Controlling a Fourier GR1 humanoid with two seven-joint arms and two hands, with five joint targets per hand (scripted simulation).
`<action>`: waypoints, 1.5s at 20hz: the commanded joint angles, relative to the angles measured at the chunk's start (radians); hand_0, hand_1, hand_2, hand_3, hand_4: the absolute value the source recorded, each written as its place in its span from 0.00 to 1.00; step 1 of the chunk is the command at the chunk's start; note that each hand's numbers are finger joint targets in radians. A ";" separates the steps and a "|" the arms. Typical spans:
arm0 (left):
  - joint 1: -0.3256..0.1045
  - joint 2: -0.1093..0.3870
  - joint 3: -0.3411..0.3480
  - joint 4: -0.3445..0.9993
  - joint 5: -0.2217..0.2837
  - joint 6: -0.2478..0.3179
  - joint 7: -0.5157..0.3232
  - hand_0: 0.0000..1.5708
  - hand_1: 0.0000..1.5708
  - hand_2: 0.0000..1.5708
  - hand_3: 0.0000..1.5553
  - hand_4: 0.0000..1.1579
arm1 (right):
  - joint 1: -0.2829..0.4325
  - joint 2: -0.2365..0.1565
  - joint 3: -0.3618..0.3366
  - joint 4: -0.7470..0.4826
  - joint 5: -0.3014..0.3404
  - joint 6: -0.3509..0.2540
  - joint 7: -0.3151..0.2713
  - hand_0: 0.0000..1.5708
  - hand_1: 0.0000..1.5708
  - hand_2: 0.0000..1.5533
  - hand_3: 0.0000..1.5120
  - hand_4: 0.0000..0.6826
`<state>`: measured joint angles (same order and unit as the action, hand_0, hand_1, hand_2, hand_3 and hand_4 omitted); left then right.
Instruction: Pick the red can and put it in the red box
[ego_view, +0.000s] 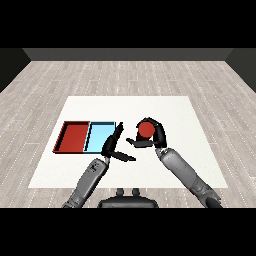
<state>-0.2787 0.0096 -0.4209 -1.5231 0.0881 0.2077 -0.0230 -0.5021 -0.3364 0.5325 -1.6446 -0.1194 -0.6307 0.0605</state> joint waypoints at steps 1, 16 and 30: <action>-0.009 0.007 0.049 -0.051 0.037 -0.044 0.067 0.00 0.00 0.00 0.00 0.00 | -0.012 0.131 0.007 0.104 0.051 0.020 -0.068 0.93 0.93 0.93 0.92 0.81; -0.091 -0.009 -0.066 0.162 0.108 0.094 -0.057 0.00 0.00 0.00 0.00 0.00 | 0.049 0.263 -0.105 -0.015 0.220 0.178 0.038 0.95 0.95 0.93 0.91 0.82; -0.057 0.005 0.000 0.080 0.021 0.048 0.009 0.00 0.00 0.00 0.00 0.30 | 0.040 0.336 0.057 0.008 0.232 0.105 0.026 0.93 0.93 0.92 0.90 0.75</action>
<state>-0.3419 0.0055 -0.4344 -1.4066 0.1484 0.2414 -0.0669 -0.4808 -0.0056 0.4927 -1.6334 0.1167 -0.4690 0.1005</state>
